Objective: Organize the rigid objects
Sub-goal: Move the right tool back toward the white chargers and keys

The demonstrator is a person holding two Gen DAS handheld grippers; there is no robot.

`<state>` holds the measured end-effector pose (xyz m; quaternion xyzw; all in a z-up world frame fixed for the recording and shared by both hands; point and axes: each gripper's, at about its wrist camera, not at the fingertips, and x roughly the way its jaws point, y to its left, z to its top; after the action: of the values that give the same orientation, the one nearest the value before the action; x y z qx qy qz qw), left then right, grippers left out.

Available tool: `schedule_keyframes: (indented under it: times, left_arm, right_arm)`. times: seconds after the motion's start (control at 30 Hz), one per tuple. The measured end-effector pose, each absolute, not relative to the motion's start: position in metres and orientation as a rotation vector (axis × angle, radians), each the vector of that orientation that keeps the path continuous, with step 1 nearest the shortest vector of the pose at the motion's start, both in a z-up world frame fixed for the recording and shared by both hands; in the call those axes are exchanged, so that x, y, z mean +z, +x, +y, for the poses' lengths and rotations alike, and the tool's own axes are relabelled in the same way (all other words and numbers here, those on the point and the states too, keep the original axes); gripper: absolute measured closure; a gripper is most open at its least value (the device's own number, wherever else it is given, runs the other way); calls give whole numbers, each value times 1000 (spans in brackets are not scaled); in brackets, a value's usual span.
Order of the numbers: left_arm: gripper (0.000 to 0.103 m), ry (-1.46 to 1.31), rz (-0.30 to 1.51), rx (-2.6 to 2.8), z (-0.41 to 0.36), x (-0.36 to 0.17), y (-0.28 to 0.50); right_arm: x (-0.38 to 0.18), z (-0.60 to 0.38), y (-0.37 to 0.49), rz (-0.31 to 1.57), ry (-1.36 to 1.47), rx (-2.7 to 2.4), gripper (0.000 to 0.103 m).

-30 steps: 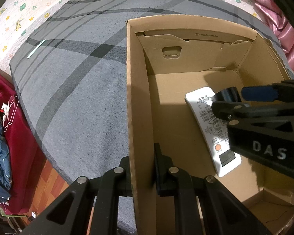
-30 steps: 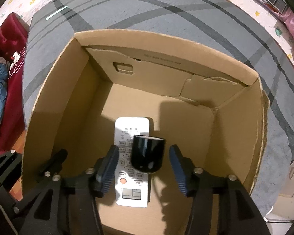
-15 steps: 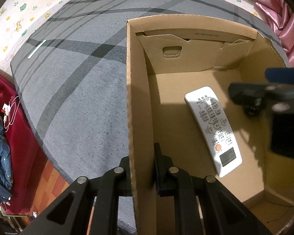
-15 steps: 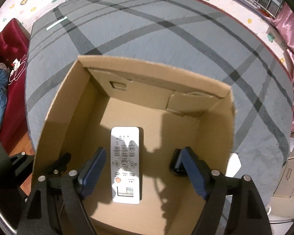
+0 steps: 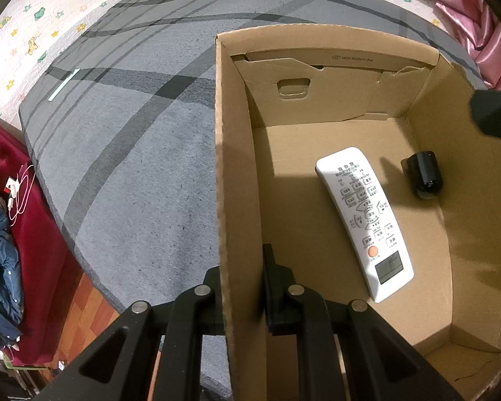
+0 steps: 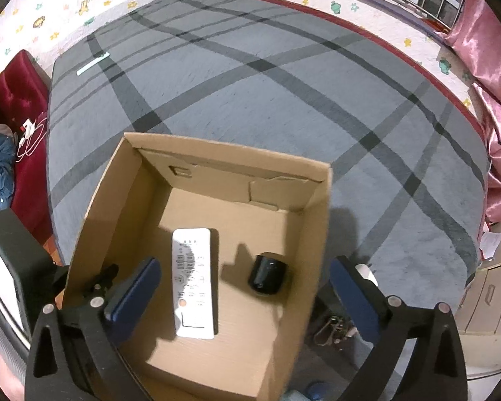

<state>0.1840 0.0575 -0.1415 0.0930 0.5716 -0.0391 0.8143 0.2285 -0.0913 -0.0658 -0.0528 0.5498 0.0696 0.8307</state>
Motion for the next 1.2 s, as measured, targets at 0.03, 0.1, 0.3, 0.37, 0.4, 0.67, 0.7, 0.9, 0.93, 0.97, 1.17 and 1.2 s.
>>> schedule_keyframes:
  times: [0.03,0.1,0.3,0.37,0.4,0.67,0.7,0.9,0.93,0.97,1.17,1.2]
  left_arm:
    - [89,199,1219,-83,58,-141,184]
    - [89,199,1219,-83,57,-141,184]
    - [89,191,1219,-87,58,-141,184]
    - [89,190,1218,-89,58,-141,183]
    - [89,190,1218,-90,59,-141,183]
    - [89,188,1219,-90,59,-142,184]
    - [89,189,1218,-90,58,-142,183]
    - [89,190,1215,-89,58,-143,183]
    - [89,191,1216,-89,58,-143,183]
    - [89,186,1216,-89,58,-143,183]
    - [89,197,1214,-83,57,-142,182]
    - [89,198,1214,-82,57,-142,182]
  right_arm:
    - [-63,-95,228,1161,-110,144,0]
    - [-57,-105,227,1153,-106,133,0]
    - [-46,-135,226,1139,-80,104,0]
    - [-47,-142,226,1146,-84,90,0]
    - [-48,-148,226,1149,-85,80,0]
    - [-56,-181,224,1159,-68,33,0]
    - [-57,-186,224,1160,-60,27,0]
    - [-68,-206,223,1173,-46,3,0]
    - [-69,-208,222,1171,-44,-2,0]
    - [-72,-211,222,1172,-41,-5,0]
    - [-94,-229,223,1202,-15,-23,0]
    - [-98,-232,223,1208,-11,-23,0]
